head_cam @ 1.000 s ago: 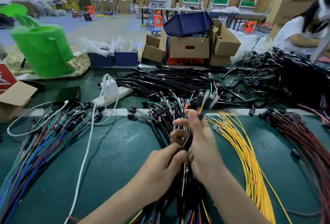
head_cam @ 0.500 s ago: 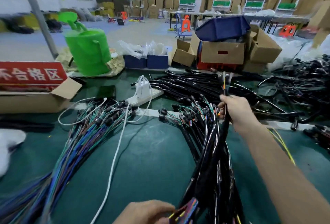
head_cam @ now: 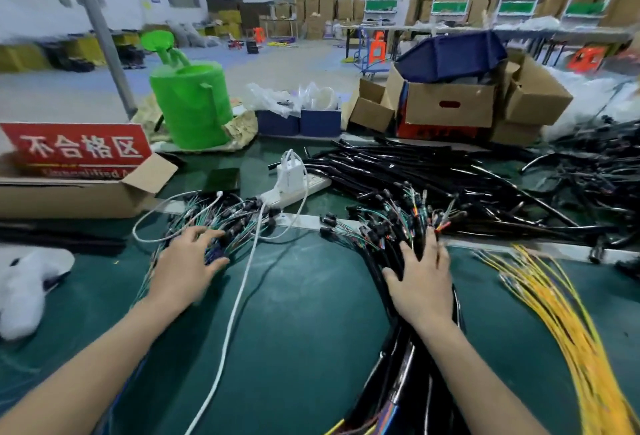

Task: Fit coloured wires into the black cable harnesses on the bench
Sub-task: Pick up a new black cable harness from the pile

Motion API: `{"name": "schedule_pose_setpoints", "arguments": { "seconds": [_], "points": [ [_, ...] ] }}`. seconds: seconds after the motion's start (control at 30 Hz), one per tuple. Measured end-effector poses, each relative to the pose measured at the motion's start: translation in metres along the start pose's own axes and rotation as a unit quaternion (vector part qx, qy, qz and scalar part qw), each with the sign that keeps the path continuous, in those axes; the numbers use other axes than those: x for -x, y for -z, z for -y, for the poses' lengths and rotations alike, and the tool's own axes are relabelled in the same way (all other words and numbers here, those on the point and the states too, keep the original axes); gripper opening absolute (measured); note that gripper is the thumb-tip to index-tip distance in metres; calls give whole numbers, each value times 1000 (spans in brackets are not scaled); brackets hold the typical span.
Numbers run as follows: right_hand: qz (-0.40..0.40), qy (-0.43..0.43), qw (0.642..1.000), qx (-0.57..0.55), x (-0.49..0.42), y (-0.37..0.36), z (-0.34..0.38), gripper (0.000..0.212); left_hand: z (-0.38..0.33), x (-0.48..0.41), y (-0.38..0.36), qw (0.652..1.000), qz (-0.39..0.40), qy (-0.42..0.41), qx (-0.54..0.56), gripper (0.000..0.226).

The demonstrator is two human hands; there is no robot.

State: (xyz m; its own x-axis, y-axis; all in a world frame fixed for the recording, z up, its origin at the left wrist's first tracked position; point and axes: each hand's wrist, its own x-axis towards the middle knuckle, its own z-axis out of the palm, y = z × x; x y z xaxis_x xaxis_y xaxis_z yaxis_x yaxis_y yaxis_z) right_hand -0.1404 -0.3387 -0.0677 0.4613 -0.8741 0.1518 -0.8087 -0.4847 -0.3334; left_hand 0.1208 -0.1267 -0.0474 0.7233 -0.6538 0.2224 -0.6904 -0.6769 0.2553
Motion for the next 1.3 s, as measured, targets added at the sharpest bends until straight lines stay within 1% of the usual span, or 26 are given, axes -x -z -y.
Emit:
{"name": "schedule_pose_setpoints", "arguments": {
  "seconds": [0.07,0.13,0.2,0.27,0.3,0.33,0.4,0.47,0.5,0.63,0.67,0.7,0.77,0.83,0.9,0.97,1.0,1.03,1.07,1.13,1.17,1.23,1.3],
  "points": [
    [-6,2,1000,-6,1,-2,-3,60,-4,2,-13,999,-39,-29,3,31],
    [-10,2,1000,-16,0,-4,-6,59,-8,2,-18,997,-69,-32,27,24],
    [-11,0,1000,-28,0,-5,-8,58,-9,1,-18,997,-63,-24,29,28],
    [-12,0,999,-37,0,-6,-9,58,-9,2,-19,999,-41,-17,-15,40],
    [-13,1,999,-40,0,-6,-8,57,-8,3,-18,998,-36,-16,-49,42],
    [-15,1,999,-43,0,-7,-9,57,-8,5,-17,995,-33,-20,-87,39],
    [-16,0,999,-49,-1,-7,-9,56,-10,8,-13,989,-16,-21,-144,25],
    [-14,0,998,-56,-1,-7,-10,53,-15,9,-8,991,-12,-7,-132,13],
    [-13,1,998,-60,-1,-7,-11,51,-18,11,-5,993,-26,-6,-113,10],
    [-13,1,998,-67,0,-8,-12,47,-27,20,7,990,-126,-48,-37,7],
    [-15,0,998,-68,-1,-8,-12,47,-28,21,11,990,-132,-51,-29,7],
    [-16,1,997,-71,-1,-8,-12,47,-29,22,14,991,-126,-44,-23,8],
    [-18,2,997,-77,-1,-9,-12,47,-27,23,15,995,-90,-29,-14,7],
    [-19,1,996,-82,-1,-9,-13,46,-26,25,13,998,-51,-22,20,2],
    [-20,2,996,-85,-1,-9,-13,45,-25,28,12,998,-22,-8,51,16],
    [-22,3,996,-86,-1,-8,-13,45,-21,32,11,999,28,3,24,37],
    [-22,3,996,-85,-1,-8,-14,45,-17,34,8,999,50,7,0,43],
    [-23,3,996,-85,-1,-8,-14,45,-14,36,6,998,60,5,-12,41],
    [-22,3,996,-85,-1,-8,-14,45,-11,39,4,999,51,-2,-11,33],
    [-22,4,996,-90,-1,-8,-14,44,-8,44,2,1000,-1,-23,4,14],
    [-22,3,995,-92,-1,-8,-13,44,-7,46,3,999,-29,-25,11,9],
    [-19,2,995,-93,-1,-8,-13,44,-7,49,7,998,-60,-10,15,3],
    [-17,1,996,-93,-1,-8,-13,44,-8,50,16,996,-83,19,-4,7]
  ]
}}
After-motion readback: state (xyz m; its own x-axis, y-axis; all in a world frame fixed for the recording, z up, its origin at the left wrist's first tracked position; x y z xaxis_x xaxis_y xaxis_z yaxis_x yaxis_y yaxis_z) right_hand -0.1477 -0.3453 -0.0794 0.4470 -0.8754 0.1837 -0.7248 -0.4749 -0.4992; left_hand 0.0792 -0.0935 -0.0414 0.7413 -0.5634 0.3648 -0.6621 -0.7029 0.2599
